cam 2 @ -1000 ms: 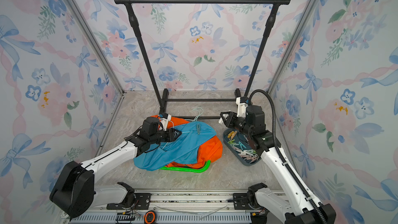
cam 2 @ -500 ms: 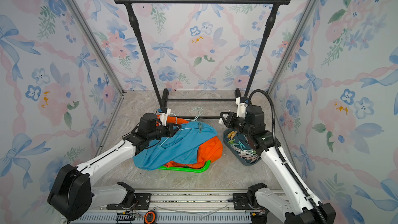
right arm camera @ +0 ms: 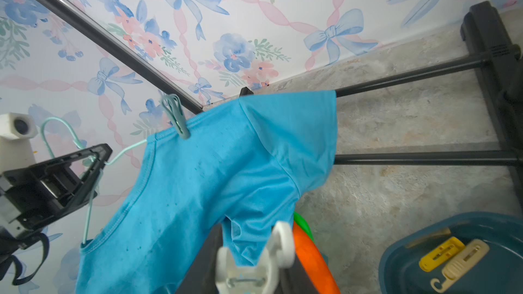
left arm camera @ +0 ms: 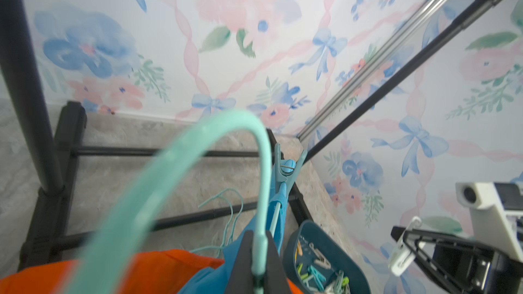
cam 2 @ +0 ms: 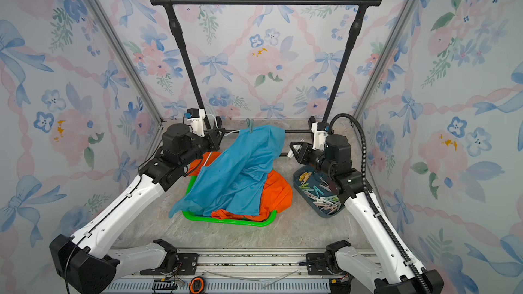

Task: Use clothespins to secure the t-shirt on both sides of the hanger
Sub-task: Pick up the hanger from the basket, then clamp the T-shirt on the hanger.

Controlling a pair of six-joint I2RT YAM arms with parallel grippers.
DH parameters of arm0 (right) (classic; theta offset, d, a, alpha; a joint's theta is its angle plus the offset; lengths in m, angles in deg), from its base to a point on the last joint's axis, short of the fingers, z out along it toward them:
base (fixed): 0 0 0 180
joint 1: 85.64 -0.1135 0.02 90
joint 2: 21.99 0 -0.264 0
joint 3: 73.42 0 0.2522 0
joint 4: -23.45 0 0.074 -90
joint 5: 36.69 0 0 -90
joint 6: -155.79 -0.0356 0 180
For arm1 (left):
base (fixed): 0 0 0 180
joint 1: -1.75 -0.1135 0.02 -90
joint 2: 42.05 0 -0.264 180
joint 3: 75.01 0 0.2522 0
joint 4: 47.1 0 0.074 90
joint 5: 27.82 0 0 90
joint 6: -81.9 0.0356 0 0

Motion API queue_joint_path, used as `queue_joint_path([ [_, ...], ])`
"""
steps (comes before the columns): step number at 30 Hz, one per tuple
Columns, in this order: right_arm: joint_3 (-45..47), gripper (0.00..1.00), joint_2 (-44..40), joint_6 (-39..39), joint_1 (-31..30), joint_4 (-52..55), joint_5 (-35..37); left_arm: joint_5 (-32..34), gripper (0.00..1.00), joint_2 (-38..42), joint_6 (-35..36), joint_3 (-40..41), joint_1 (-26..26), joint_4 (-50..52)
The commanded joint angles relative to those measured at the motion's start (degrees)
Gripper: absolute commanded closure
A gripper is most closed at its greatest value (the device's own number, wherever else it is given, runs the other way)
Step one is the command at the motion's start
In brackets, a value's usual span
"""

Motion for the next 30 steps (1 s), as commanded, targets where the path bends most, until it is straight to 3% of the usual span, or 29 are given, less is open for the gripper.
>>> queue_joint_path([
  [1,-3.68,0.70,0.10,0.63,-0.85,0.21,-0.61,11.44,1.00,0.60,-1.00,-9.29,-0.41,2.42],
  [6,-6.81,0.70,0.75,-0.05,-1.66,-1.84,-1.03,22.51,1.00,-1.82,-2.54,-21.47,1.09,4.05],
  [9,-8.85,0.70,1.70,0.03,-3.76,-3.25,-0.42,35.03,1.00,-3.15,0.31,-24.98,7.23,2.31],
  [12,-9.94,0.70,2.80,0.03,-6.54,-5.47,1.45,42.37,1.00,-5.21,1.32,-25.68,11.53,0.57],
  [21,-7.16,0.71,5.28,-3.66,-14.11,-18.79,8.12,49.01,1.00,-7.67,-15.32,-14.67,11.98,1.01],
  [30,-5.39,0.72,11.44,-5.72,-23.18,-32.17,13.62,51.23,1.00,-13.20,-23.11,-15.67,11.89,2.94],
])
